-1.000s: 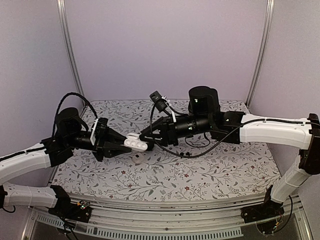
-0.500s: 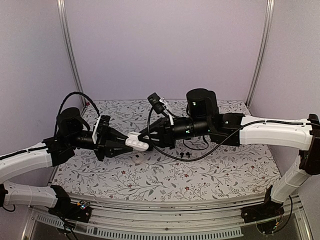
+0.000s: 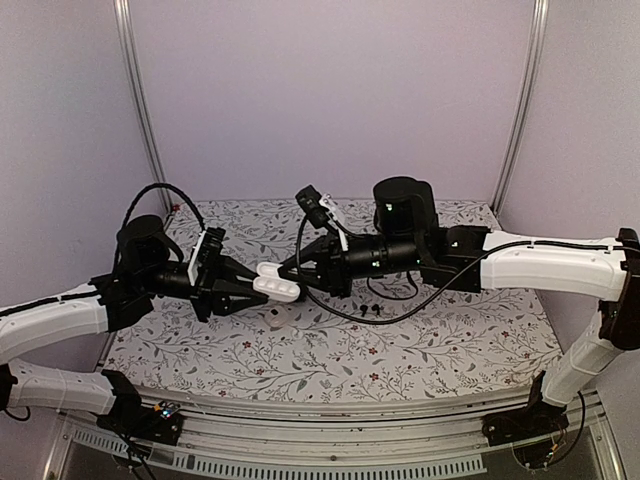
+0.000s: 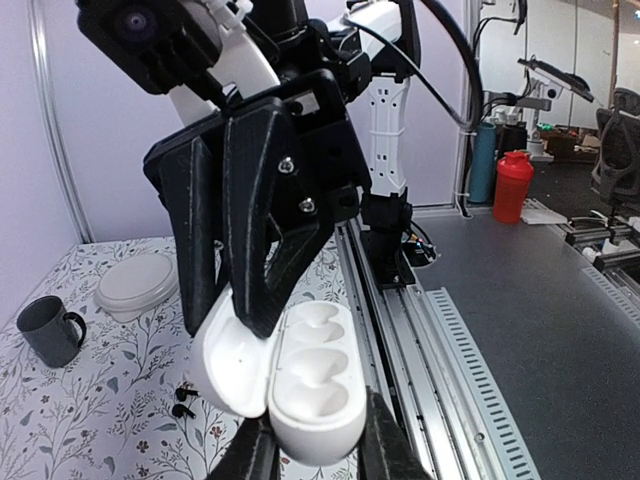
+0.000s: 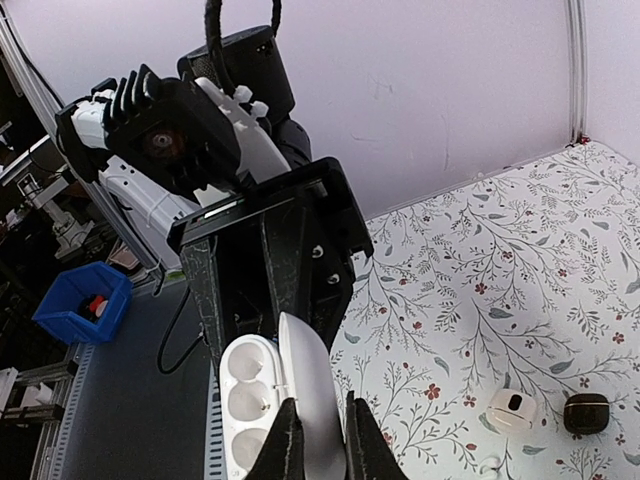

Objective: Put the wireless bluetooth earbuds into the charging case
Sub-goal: Pass from the left arm to the right

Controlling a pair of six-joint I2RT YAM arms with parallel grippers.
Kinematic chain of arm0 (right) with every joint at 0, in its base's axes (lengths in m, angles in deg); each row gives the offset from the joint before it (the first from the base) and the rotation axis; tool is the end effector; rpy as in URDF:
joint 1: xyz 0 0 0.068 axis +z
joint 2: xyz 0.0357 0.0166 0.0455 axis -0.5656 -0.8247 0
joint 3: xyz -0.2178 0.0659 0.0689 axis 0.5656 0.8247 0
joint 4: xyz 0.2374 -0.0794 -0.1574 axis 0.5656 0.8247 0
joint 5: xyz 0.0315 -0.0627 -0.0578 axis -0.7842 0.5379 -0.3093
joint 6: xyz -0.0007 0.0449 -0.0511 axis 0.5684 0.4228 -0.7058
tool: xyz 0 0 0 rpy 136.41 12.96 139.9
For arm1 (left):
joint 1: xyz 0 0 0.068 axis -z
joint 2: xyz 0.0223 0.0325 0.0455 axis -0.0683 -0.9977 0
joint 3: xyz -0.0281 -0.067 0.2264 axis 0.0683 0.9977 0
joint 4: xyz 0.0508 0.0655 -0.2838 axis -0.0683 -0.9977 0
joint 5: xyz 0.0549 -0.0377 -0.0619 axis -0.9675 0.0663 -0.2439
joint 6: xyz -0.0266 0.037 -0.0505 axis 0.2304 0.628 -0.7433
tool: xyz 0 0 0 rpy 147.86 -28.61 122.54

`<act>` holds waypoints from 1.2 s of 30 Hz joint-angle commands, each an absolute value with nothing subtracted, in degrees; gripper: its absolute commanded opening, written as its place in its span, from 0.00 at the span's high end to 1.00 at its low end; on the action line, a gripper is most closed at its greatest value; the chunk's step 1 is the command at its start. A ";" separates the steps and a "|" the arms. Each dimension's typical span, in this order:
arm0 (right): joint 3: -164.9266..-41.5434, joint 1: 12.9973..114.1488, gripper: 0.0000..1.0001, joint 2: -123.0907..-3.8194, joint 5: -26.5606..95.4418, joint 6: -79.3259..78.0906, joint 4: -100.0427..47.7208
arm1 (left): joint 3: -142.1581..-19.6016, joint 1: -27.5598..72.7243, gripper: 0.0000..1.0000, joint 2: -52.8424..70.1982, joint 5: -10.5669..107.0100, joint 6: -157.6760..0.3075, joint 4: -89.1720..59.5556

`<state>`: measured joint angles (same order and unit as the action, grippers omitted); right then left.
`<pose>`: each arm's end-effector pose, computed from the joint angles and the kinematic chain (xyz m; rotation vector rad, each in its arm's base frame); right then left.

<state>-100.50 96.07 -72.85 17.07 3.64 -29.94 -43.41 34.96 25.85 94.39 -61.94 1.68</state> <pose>0.1830 0.3874 0.2827 -1.1471 1.6360 1.2572 0.1959 -0.2149 0.2406 1.3001 1.2008 -1.2135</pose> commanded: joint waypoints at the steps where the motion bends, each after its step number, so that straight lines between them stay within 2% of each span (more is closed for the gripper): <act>1: -100.14 96.85 0.97 -71.64 20.40 3.61 -29.83 | -42.76 35.53 0.88 25.72 93.93 -62.79 6.43; 20: -99.00 96.98 0.97 -70.53 19.34 4.08 -32.95 | -42.05 35.28 0.67 25.84 94.62 -64.99 7.53; 28: -98.70 97.24 0.97 -69.33 21.42 3.53 -33.94 | -41.94 34.53 0.67 25.27 95.84 -66.97 8.13; 36: -100.18 101.50 0.97 -69.19 34.35 -2.84 -31.07 | -40.86 32.79 0.69 23.62 98.05 -75.10 16.04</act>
